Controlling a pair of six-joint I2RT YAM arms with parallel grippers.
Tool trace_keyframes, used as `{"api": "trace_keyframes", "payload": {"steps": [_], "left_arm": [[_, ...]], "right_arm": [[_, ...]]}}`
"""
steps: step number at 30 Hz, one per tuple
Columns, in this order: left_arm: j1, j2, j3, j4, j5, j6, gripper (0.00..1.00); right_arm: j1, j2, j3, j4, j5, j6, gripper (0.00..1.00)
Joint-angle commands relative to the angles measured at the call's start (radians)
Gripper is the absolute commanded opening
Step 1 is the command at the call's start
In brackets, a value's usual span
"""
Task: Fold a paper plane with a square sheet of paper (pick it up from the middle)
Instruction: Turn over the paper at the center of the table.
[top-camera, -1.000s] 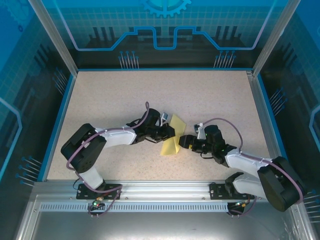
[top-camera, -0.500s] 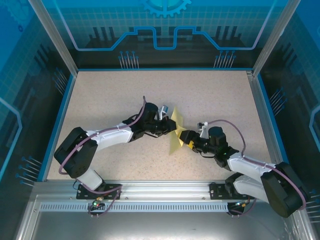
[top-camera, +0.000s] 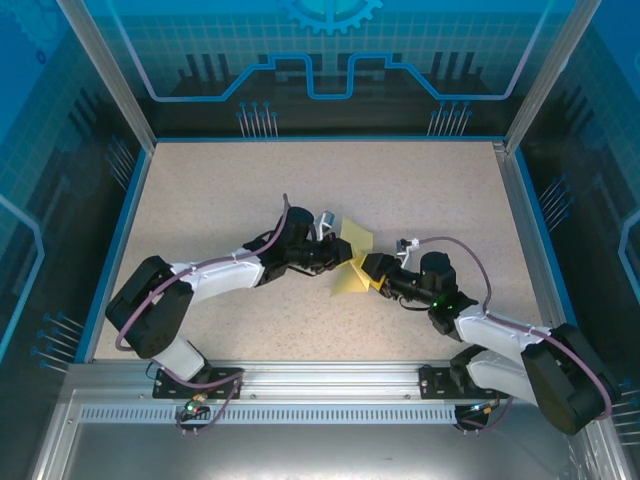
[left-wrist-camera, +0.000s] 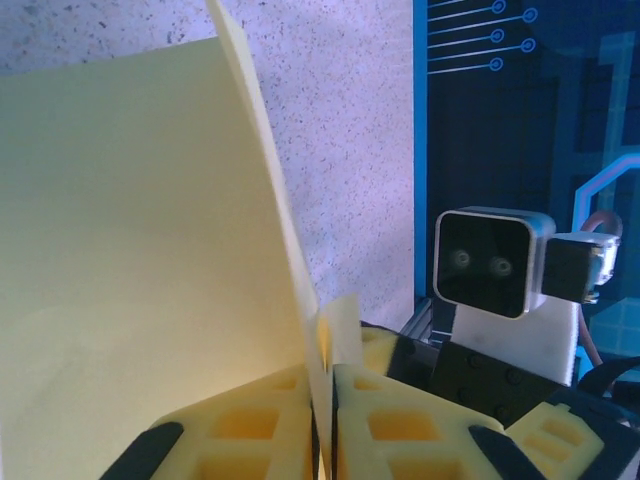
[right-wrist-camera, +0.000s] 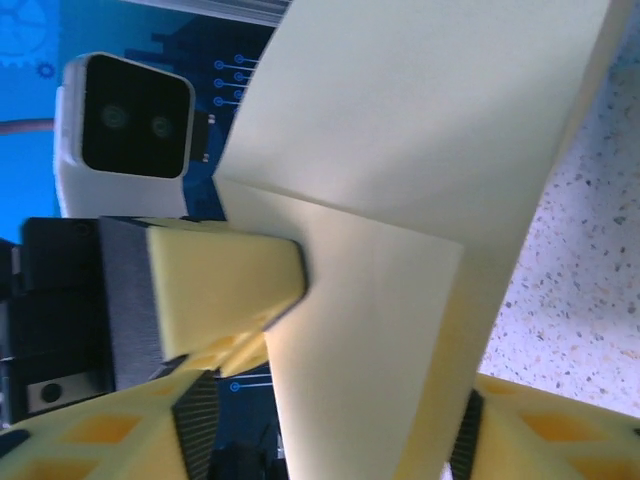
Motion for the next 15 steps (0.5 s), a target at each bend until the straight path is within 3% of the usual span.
{"api": "trace_keyframes", "payload": {"steps": [1, 15], "left_arm": [[0.011, -0.029, -0.033, 0.032, 0.02, -0.02, 0.14], [0.02, -0.03, -0.067, 0.074, 0.035, -0.019, 0.22]], "right_arm": [[-0.014, -0.013, 0.011, 0.038, -0.002, 0.017, 0.57], [-0.016, -0.038, 0.011, -0.033, 0.011, 0.007, 0.33]]}}
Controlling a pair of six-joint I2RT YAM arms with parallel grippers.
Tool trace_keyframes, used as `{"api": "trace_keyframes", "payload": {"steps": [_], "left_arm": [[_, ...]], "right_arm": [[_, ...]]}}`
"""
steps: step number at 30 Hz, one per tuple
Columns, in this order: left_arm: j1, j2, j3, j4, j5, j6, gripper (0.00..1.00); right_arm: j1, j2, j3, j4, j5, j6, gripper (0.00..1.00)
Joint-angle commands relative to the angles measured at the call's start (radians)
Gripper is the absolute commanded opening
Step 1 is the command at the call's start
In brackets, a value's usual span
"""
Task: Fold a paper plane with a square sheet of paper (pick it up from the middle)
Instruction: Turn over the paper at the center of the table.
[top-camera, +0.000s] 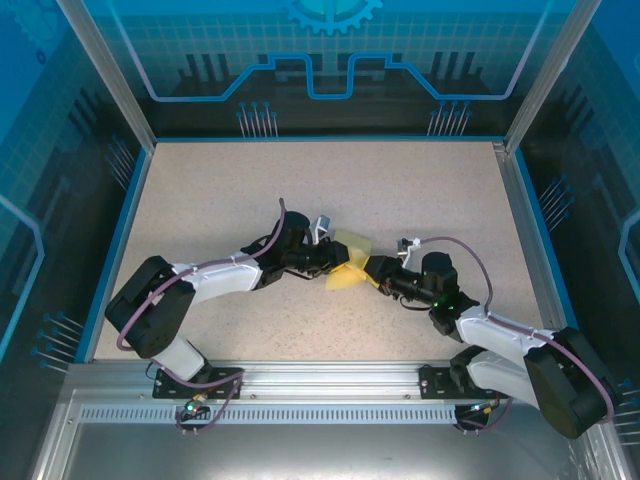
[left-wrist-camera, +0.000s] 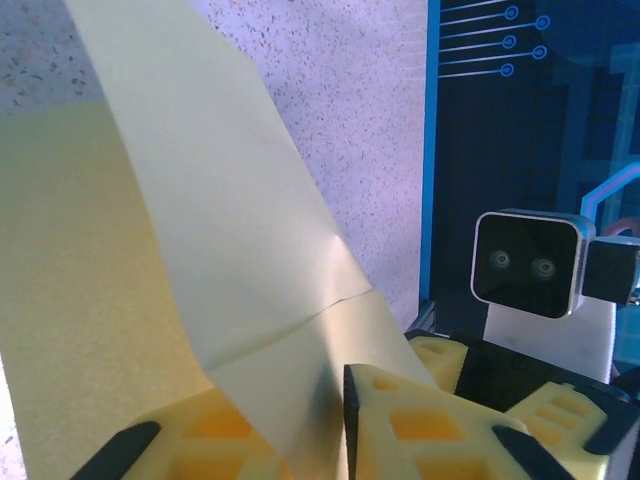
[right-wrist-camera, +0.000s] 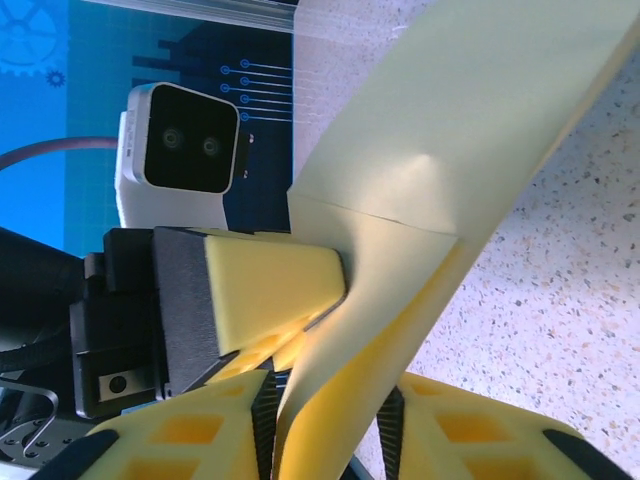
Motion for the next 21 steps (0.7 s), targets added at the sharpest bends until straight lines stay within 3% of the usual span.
{"api": "trace_keyframes", "payload": {"steps": [1, 13, 21], "left_arm": [[0.007, -0.03, -0.014, 0.019, 0.026, 0.001, 0.22], [0.015, -0.025, -0.018, 0.017, 0.028, 0.01, 0.33], [0.044, -0.064, -0.009, -0.117, -0.004, 0.093, 0.55]], "right_arm": [[-0.015, -0.016, 0.012, -0.019, 0.011, -0.011, 0.32], [-0.014, -0.019, 0.015, -0.072, 0.013, -0.037, 0.15], [-0.013, -0.067, 0.091, -0.353, 0.05, -0.212, 0.05]]}}
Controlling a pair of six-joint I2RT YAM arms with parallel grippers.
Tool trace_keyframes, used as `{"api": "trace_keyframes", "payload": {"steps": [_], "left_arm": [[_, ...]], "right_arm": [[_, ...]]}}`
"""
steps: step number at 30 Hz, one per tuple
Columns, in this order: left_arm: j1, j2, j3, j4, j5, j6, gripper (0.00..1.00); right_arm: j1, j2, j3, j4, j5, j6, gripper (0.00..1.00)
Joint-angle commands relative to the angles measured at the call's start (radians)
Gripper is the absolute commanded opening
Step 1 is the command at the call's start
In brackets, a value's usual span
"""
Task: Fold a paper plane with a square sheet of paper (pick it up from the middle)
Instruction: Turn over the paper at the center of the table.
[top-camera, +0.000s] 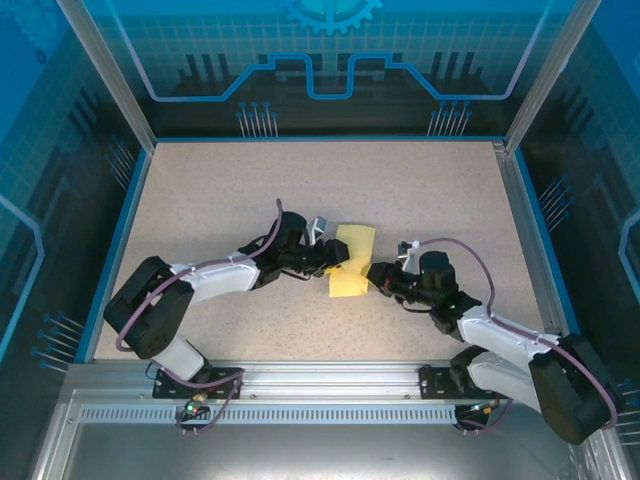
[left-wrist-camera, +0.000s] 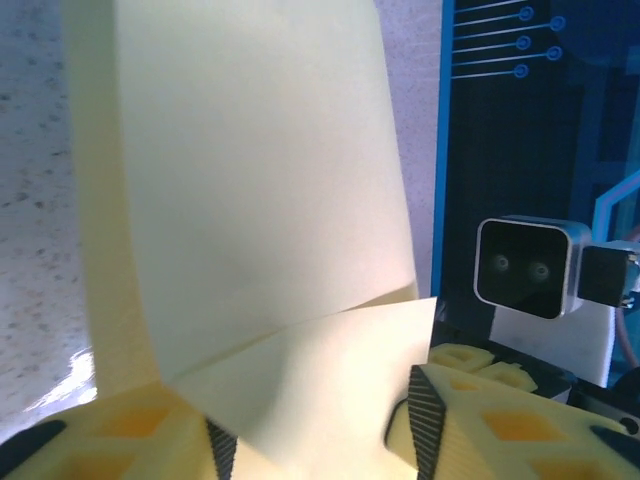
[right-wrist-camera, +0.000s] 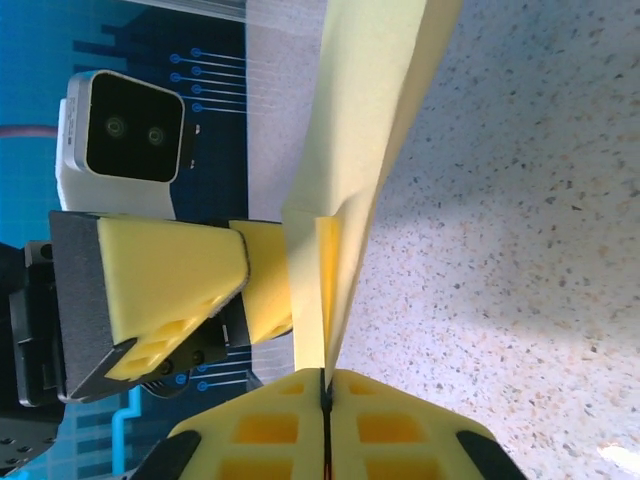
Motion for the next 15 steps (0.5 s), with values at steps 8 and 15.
{"api": "trace_keyframes", "payload": {"steps": [8, 15], "left_arm": [[0.087, -0.125, 0.05, -0.296, -0.036, 0.202, 0.71], [0.158, -0.151, 0.1, -0.439, -0.025, 0.306, 0.79]], "right_arm": [[0.079, -0.009, 0.339, -0.819, 0.356, -0.534, 0.0], [0.322, 0.198, 0.637, -1.232, 0.898, -0.642, 0.0]]}}
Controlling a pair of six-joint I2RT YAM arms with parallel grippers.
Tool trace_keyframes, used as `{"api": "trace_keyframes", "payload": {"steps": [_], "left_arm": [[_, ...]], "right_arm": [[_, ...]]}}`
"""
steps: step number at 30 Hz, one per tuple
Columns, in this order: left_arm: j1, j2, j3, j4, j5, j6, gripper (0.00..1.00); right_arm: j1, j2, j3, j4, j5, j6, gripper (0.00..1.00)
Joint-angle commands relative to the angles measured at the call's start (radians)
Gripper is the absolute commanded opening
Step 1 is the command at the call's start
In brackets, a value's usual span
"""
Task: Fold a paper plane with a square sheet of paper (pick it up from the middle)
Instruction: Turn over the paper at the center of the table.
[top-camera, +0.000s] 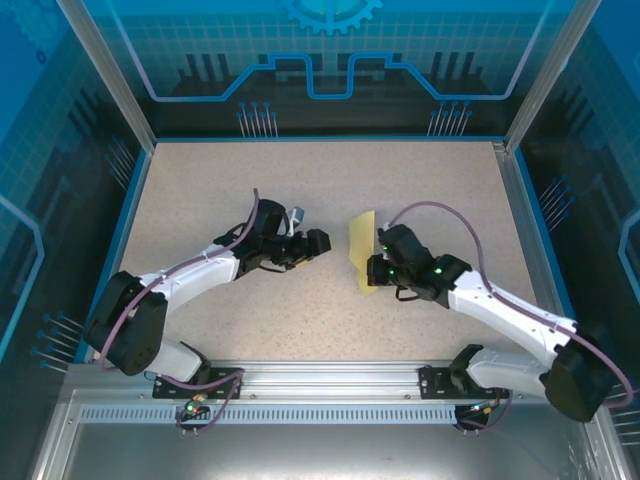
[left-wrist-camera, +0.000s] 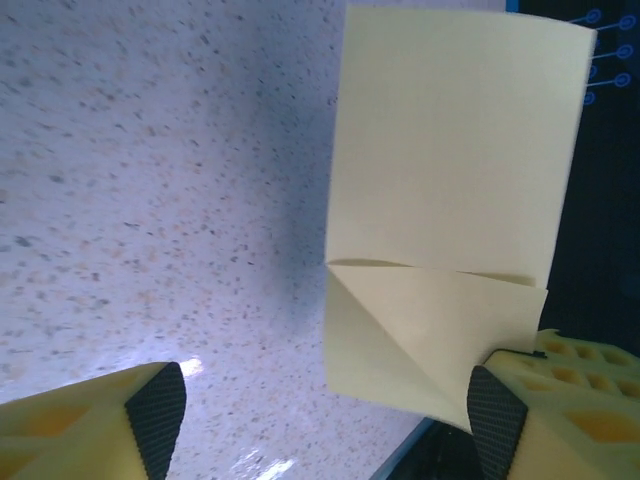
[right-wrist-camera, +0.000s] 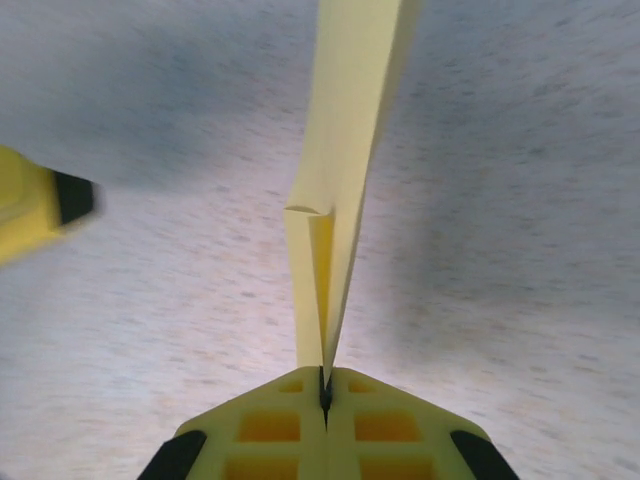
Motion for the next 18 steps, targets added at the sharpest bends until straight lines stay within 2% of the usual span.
{"api": "trace_keyframes", "payload": {"steps": [1, 5, 9, 13, 18], "left_arm": [[0.034, -0.034, 0.051, -0.126, 0.005, 0.095, 0.8], [0.1, -0.065, 0.058, -0.172, 0.009, 0.121, 0.81], [0.174, -0.09, 0.05, -0.215, 0.017, 0.151, 0.81], [0.235, -0.101, 0.034, -0.233, 0.042, 0.167, 0.81], [0.282, -0.106, 0.032, -0.267, 0.069, 0.201, 0.81]], "right_arm": [[0.097, 0.11, 0.123, -0.323, 0.362, -0.091, 0.0], [0.211, 0.313, 0.264, -0.482, 0.548, -0.047, 0.0], [0.297, 0.476, 0.371, -0.552, 0.611, -0.022, 0.0], [0.365, 0.618, 0.467, -0.566, 0.591, -0.016, 0.01], [0.419, 0.741, 0.528, -0.471, 0.442, -0.043, 0.06]]}}
